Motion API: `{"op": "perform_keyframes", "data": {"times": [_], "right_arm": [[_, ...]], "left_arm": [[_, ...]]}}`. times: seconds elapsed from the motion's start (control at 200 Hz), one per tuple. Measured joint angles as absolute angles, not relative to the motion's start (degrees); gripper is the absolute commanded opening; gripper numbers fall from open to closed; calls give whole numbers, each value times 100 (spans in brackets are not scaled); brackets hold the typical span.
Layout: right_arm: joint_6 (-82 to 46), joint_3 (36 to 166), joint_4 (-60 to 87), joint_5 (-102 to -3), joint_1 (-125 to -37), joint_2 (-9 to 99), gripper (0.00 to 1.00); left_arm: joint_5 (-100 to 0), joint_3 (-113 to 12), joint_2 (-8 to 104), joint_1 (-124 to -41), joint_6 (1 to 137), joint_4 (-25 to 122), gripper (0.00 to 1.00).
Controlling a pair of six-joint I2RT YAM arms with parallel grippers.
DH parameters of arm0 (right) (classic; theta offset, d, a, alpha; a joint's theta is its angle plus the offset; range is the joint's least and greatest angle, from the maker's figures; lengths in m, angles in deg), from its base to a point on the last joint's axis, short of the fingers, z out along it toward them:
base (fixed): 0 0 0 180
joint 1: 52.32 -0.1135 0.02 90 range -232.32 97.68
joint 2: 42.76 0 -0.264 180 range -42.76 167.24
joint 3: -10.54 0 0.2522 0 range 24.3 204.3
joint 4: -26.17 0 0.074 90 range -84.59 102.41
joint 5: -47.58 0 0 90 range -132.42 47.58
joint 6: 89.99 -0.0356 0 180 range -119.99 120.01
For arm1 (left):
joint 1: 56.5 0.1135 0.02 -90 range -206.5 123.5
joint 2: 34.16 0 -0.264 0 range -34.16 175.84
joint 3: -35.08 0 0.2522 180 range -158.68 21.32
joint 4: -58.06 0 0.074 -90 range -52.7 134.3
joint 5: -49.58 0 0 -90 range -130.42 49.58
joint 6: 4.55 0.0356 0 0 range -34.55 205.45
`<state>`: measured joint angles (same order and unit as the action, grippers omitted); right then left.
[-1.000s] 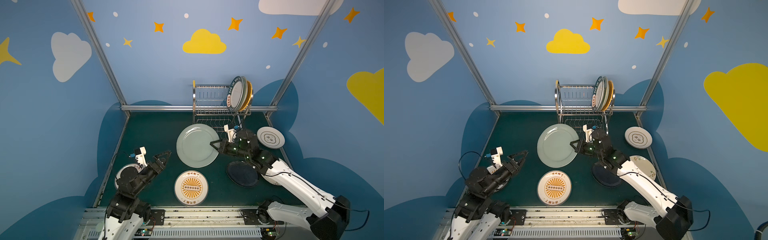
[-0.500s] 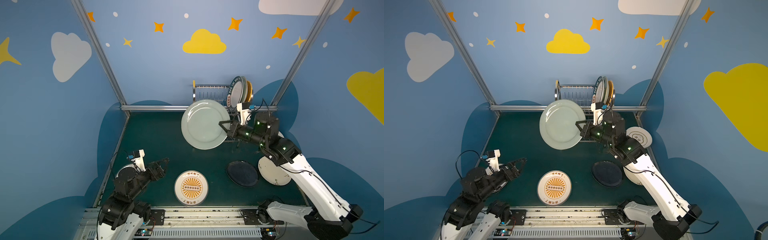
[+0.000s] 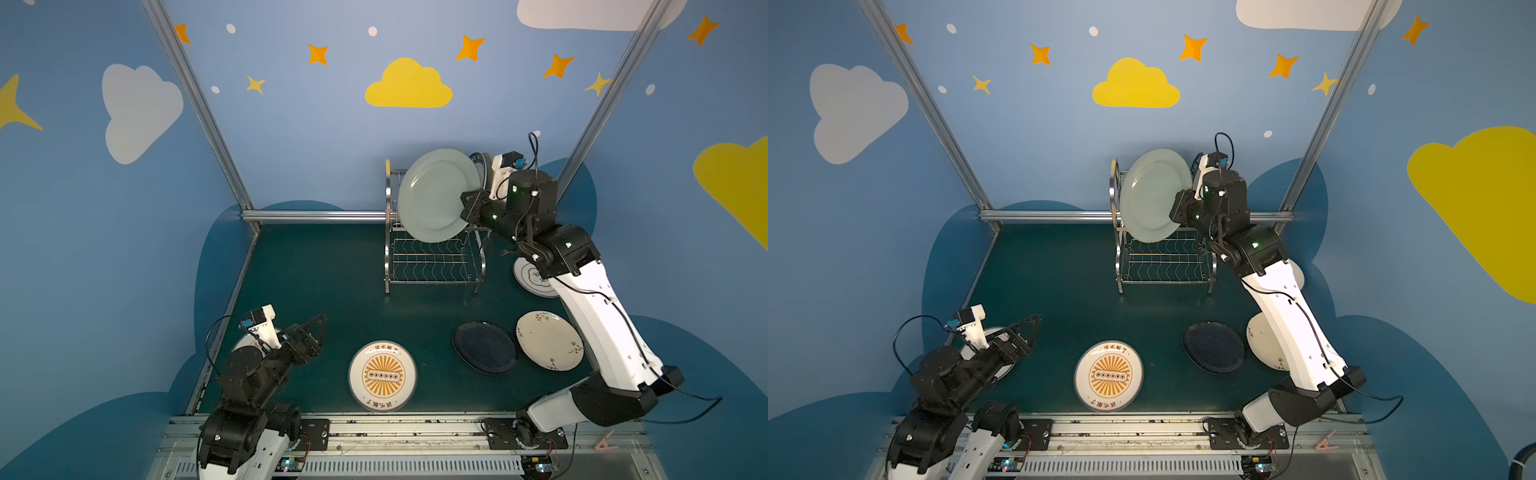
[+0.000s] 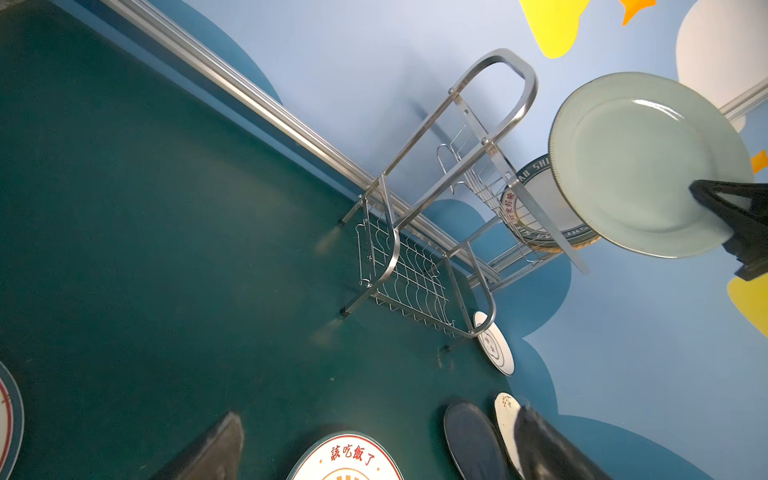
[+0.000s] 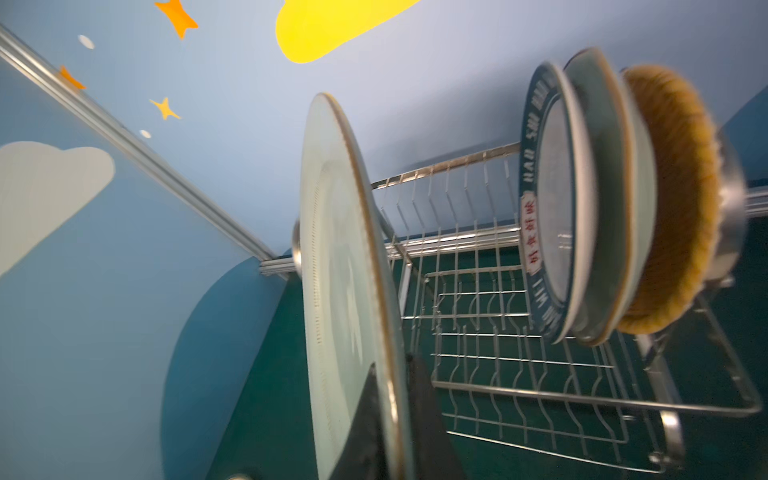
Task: Load the plates into the dish rack
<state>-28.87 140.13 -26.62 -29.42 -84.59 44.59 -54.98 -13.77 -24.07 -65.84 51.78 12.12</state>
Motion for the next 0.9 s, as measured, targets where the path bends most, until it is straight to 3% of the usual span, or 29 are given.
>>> {"op": "perform_keyframes", "data": {"times": [0.386,0.901], "right_arm": [[-1475,15464,-3007,-1515,-8426,5246,0],[-271,15561,-2937,-779,-8426,5803,0]], "left_arm": [[-5844,-1357,-2425,-6549,5200,1247,100],[-5966,-1357,-2425,-6501,5208,1286,100]]}}
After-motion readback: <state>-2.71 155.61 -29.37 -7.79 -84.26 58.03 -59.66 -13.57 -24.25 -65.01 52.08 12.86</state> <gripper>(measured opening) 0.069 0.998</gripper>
